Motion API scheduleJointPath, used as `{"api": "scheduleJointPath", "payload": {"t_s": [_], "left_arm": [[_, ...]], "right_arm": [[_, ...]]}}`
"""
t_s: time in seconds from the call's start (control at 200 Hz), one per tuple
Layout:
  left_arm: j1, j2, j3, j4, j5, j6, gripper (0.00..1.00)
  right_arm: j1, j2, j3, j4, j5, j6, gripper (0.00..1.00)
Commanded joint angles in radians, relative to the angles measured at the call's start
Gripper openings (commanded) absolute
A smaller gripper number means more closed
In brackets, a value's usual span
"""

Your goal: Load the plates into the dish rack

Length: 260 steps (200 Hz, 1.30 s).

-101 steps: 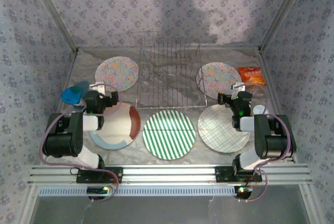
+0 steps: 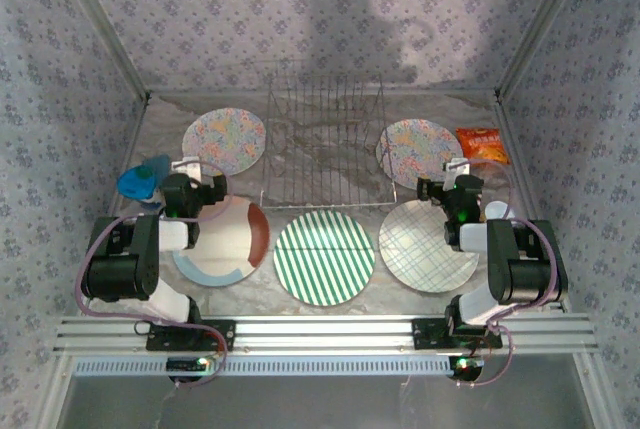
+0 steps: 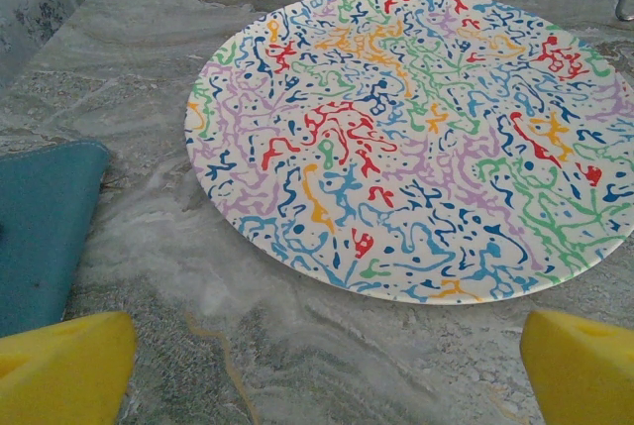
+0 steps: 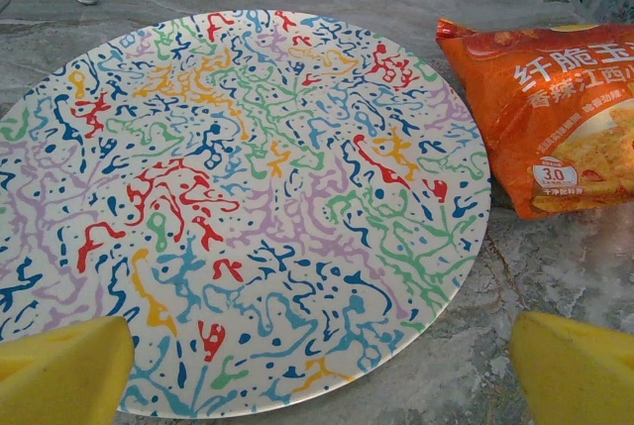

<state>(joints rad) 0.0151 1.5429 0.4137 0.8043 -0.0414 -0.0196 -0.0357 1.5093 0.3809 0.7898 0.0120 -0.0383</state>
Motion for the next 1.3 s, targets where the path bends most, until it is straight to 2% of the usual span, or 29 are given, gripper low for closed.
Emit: {"api": "scheduleJointPath", "payload": {"t_s": [0.0,0.425,0.49,0.555,0.665,0.76,0.89,0.95,1.014,1.139,1.204,1.294], "left_arm": [[0.001,-0.009,0.005,-0.002,0.009,0.001,0.99],[0.0,-0.01,0.009,-0.006,0.006,0.0,0.99],[0.001,-0.039,0.062,-0.12,0.035,0.012,0.99],[-0.003,-0.068,0.163,-0.319,0.049,0.02,0.99],[-0.05,-0.131,0.309,-0.597,-0.052,0.017,0.99],[-0.102,-0.252,0.377,-0.757,-0.144,0.01,0.99],[-0.106,-0.391,0.516,-1.006,-0.138,-0.107,0.99],[-0.107,-0.426,0.607,-1.158,-0.181,-0.2,0.99],[-0.107,-0.448,0.697,-1.293,-0.187,-0.241,0.99],[-0.106,-0.499,0.764,-1.362,-0.126,-0.272,0.99],[-0.099,-0.523,0.775,-1.369,-0.113,-0.34,0.99],[-0.063,-0.543,0.769,-1.341,-0.022,-0.45,0.99]], "right_arm": [[0.002,0.009,0.016,0.004,0.015,0.012,1.0],[0.001,0.01,0.015,0.003,0.013,0.013,1.0],[0.002,0.009,0.014,0.005,0.013,0.012,0.99],[-0.004,-0.002,0.027,-0.023,-0.005,0.014,1.0],[-0.022,-0.098,0.123,-0.273,-0.055,0.025,1.0],[-0.031,-0.231,0.123,-0.354,-0.047,0.063,1.0],[-0.025,-0.415,0.196,-0.55,0.009,0.092,1.0],[-0.008,-0.46,0.275,-0.668,0.009,0.092,1.0],[0.014,-0.483,0.371,-0.786,-0.001,0.094,0.99],[0.066,-0.472,0.568,-0.962,0.045,0.218,1.0],[0.117,-0.438,0.664,-1.003,0.06,0.227,0.99],[0.242,-0.38,0.784,-1.061,0.215,0.213,0.99]]}}
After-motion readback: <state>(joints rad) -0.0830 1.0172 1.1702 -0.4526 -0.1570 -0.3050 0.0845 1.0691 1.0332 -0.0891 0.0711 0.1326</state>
